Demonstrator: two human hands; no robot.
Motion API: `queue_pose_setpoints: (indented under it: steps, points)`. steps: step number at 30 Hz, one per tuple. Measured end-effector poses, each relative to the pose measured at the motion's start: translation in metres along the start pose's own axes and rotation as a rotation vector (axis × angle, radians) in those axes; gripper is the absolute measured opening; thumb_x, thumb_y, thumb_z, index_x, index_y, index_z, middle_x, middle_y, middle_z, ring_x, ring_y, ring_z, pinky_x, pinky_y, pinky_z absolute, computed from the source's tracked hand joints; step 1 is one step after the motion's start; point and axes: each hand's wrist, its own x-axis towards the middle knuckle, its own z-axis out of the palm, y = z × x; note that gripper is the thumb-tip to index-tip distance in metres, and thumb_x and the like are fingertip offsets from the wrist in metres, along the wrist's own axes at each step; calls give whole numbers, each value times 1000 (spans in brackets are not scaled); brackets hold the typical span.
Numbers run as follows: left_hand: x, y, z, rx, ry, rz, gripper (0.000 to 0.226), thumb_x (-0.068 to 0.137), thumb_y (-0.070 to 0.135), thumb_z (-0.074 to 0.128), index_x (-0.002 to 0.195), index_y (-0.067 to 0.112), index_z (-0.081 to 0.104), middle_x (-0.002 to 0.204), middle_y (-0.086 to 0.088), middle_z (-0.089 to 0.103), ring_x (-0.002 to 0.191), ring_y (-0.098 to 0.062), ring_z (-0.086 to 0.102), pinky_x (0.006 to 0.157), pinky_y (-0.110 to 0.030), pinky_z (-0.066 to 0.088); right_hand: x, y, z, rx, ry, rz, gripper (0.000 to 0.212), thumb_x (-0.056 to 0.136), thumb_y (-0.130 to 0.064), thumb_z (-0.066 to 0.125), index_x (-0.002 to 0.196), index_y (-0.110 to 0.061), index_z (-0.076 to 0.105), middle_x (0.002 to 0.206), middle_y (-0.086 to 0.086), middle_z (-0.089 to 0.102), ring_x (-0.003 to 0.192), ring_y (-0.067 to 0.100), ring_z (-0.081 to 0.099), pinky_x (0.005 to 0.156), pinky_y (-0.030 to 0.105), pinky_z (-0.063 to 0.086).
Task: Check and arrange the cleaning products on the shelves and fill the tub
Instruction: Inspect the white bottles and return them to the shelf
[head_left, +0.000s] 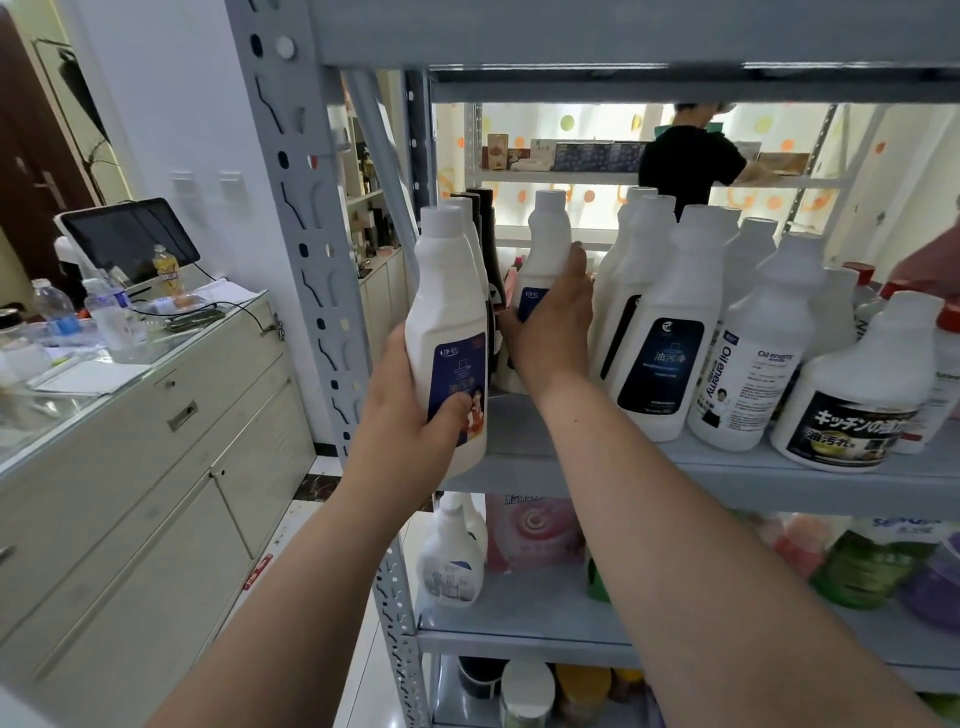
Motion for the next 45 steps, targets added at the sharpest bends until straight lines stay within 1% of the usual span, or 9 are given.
queue_pose_setpoints:
  steps: [12, 16, 21, 27, 33, 37, 40, 43, 45]
  points:
    - [-12, -2, -3, -22, -40, -97, 47, 96, 29, 67, 133, 31, 40, 106, 20, 53, 93, 4, 54, 67, -10, 41, -1, -1, 3, -73, -117, 118, 93, 101, -19, 59, 163, -13, -11, 171, 15, -5, 158, 31, -4, 129, 45, 8]
    - [-12, -1, -5, -23, -46, -116, 38, 96, 27, 68, 126, 25, 44, 103, 22, 53, 88, 7, 55, 62, -5, 44, -45, -2, -9, 132, -97, 20, 49, 99, -21, 52, 147, -15, 45, 141, 9, 54, 131, 26, 52, 112, 48, 45]
    - [-29, 10, -14, -98, -59, -117, 18, 96, 40, 61, 111, 35, 52, 104, 14, 64, 92, -2, 63, 70, -19, 49, -118, -22, -55, 478, -326, 40, 31, 109, -21, 48, 137, -22, 61, 121, -18, 70, 116, -5, 62, 91, 11, 49]
    - [-77, 29, -18, -356, -59, -251, 36, 98, 56, 37, 90, 29, 59, 82, 3, 69, 72, -8, 64, 68, -23, 50, -169, -27, -81, 844, -555, 355, 39, 104, -42, 46, 123, -15, 67, 110, 16, 75, 101, 29, 72, 89, 47, 59]
    - [-112, 34, -19, -434, -70, -486, 49, 104, 53, 34, 87, 19, 64, 80, -4, 74, 81, -25, 70, 77, -36, 53, -212, -28, -90, 1152, -604, 573, 42, 83, -46, 54, 91, -18, 85, 99, 13, 79, 89, 22, 76, 75, 34, 62]
    - [-131, 31, -14, -378, -48, -451, 40, 106, 45, 36, 96, 9, 50, 79, 5, 57, 78, -16, 60, 66, -25, 45, -241, -23, -90, 1214, -677, 516, 66, 53, -55, 90, 107, -18, 82, 106, 13, 77, 94, 23, 75, 79, 36, 61]
    - [-149, 30, -14, -344, -127, -393, 31, 107, 39, 36, 91, 17, 50, 82, 5, 55, 73, -6, 55, 56, -14, 38, -251, -19, -85, 1058, -507, 468, 73, 62, -43, 83, 129, -23, 64, 117, 15, 70, 105, 33, 68, 94, 51, 56]
    - [-167, 28, -20, -402, -365, -411, 21, 99, 53, 46, 116, 46, 56, 121, 4, 56, 102, 0, 60, 79, -12, 49, -259, -23, -86, 912, -385, 420, 72, 73, -44, 73, 141, -33, 52, 128, 10, 68, 116, 35, 66, 100, 57, 54]
    - [-180, 19, -26, -422, -503, -357, 59, 84, 62, 62, 140, 55, 46, 136, 5, 55, 119, -9, 61, 94, -34, 57, -262, -26, -87, 815, -325, 424, 79, 73, -55, 76, 145, -40, 48, 131, 2, 67, 117, 27, 68, 97, 53, 57]
